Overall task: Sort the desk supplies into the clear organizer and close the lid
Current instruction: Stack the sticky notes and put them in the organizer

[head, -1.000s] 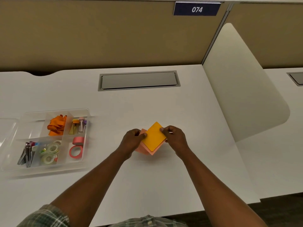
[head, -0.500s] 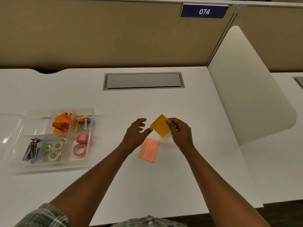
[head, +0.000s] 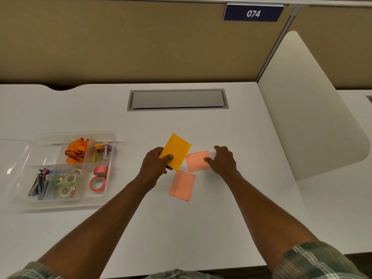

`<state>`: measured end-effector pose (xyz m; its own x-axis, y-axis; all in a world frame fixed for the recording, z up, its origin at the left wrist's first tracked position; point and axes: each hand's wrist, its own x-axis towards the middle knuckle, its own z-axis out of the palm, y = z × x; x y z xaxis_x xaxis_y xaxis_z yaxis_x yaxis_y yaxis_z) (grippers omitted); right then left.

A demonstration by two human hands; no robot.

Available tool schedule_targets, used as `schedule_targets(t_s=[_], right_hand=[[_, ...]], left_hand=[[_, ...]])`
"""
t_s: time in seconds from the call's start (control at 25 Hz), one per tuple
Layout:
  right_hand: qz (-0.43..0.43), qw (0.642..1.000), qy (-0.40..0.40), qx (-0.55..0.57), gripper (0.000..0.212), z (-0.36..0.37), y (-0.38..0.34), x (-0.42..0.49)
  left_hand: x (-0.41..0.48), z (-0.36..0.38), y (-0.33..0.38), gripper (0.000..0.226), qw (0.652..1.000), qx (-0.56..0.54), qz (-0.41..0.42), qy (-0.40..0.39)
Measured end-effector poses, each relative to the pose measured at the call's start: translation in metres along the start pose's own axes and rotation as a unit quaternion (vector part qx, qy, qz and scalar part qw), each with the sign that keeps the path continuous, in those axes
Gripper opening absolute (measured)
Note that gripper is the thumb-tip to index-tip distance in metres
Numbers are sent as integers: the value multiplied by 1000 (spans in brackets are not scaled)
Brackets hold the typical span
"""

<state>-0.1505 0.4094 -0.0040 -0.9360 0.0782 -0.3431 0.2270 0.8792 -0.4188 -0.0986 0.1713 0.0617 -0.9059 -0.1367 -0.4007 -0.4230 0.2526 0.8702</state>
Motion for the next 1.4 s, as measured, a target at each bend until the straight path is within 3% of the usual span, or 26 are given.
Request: schedule_targets(t_s=[0.12,0.24,0.56,0.72,0.88,0.96,1.04,1.12,1.24,1.32,1.4], right_hand=[[-94,977,-70,-179,71,12,-3,7],[-122,956,-29,-264,59,22,-10,11],[-86,957,-80,-265,85,5,-17,27],[-63,955,-105,-269,85,0,-15,36],[-58,978,-110,-166,52,-3,-7,38],[-50,994,-88,-34,35,-2,-3,34],[-20,987,-65,148,36,-5,-2,25],[17,934,-64,352,31,-12,-8,9],[54,809,-75,580,11,-26,-21,-17],[76,734,-83,669,11,-31,-28,-32],[94,694,-82,709,12,-31,-35,-44]], left_hand=[[-5,-9,-10,12,1000,10,-14,6],[-9,-15,-18,13,1000,14,-24,7],[-18,-18,-24,14,999,21,-44,6],[-22,-20,-26,14,998,20,-54,5],[-25,-23,-27,16,998,11,-61,7],[-26,-24,-26,16,998,-17,-66,11],[-25,-24,-23,16,995,-61,-79,13],[-24,-23,-18,20,990,-104,-91,12],[-24,-20,-9,22,986,-137,-82,41],[-22,-17,-4,18,985,-142,-71,74],[-20,-15,1,14,983,-144,-60,93]])
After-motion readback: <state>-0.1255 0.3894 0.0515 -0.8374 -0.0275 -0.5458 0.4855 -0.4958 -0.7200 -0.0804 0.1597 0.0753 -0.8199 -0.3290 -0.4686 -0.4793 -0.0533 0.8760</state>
